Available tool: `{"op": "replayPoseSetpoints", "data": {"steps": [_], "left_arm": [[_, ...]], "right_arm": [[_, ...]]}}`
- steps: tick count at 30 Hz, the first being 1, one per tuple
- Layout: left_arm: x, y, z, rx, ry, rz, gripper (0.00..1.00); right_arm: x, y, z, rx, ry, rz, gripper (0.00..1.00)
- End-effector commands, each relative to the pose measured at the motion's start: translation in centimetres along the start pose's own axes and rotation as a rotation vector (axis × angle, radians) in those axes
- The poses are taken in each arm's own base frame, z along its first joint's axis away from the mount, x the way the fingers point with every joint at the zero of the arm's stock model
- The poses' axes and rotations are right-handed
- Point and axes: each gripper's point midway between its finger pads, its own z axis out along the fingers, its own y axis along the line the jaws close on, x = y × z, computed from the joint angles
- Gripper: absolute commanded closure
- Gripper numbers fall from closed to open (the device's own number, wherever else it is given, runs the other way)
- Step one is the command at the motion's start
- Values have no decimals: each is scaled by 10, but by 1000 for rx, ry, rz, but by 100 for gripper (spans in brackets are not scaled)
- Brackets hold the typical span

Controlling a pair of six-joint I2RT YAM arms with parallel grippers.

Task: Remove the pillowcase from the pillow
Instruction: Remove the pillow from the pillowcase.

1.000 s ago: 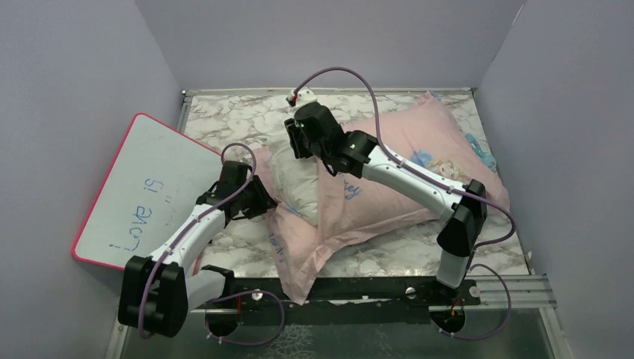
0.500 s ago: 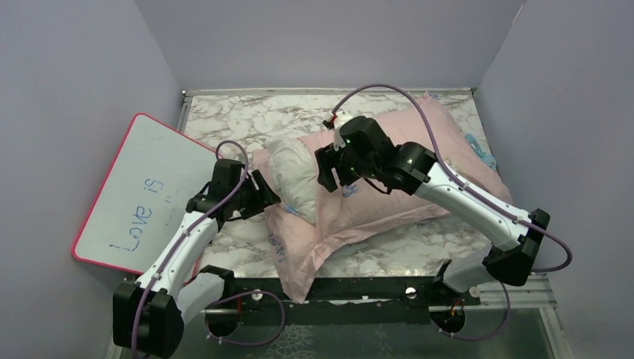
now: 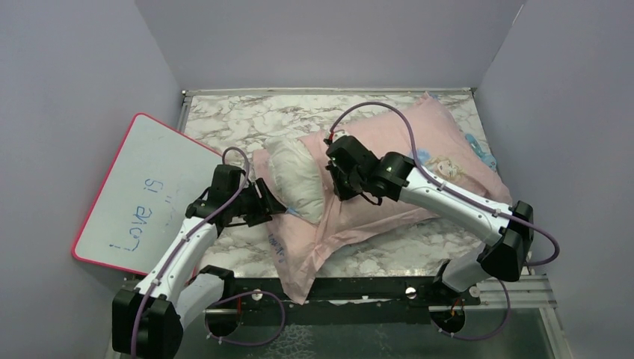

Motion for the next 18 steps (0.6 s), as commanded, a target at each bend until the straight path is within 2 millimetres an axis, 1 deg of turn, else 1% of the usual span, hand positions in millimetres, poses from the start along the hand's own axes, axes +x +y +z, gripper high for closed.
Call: {"op": "replayPoseSetpoints", "data": {"steps": [1,4,6,7,9,12,13,14,15,16,17,18], "left_arm": [[3,4,8,8,21,-10,49],[3,13,17,-28,31,-27,62],[2,22,23,-64,31,-37,65],[2,24,25,-74,29,-40,66],[0,26,28,-79,26,-44,68],[0,28,30,-81,26,-44,69],[0,28,30,-82,26,-43,70],[0,29,31,-84,27,-42,70],[1,30,31,-85,28,-44,70],[2,29,30,-83,28,-45,70],[2,29,30,-82,28,-45,70],[2,29,30,-82,29,-45,69]], "right_arm": [[-2,-57,-24,279,-67,30,99],[3,-78,-42,357,-112,60,99],[16,-90,-46,403,-117,84,99],[26,-93,-43,408,-103,93,99],[54,-90,-28,378,-32,90,99],[109,-88,2,377,141,110,99],[120,-87,8,381,188,125,99],[127,-85,12,387,223,132,99],[128,-82,15,381,240,132,99],[124,-80,16,375,234,131,99],[115,-78,15,368,213,131,99],[103,-75,12,354,180,128,95]]}}
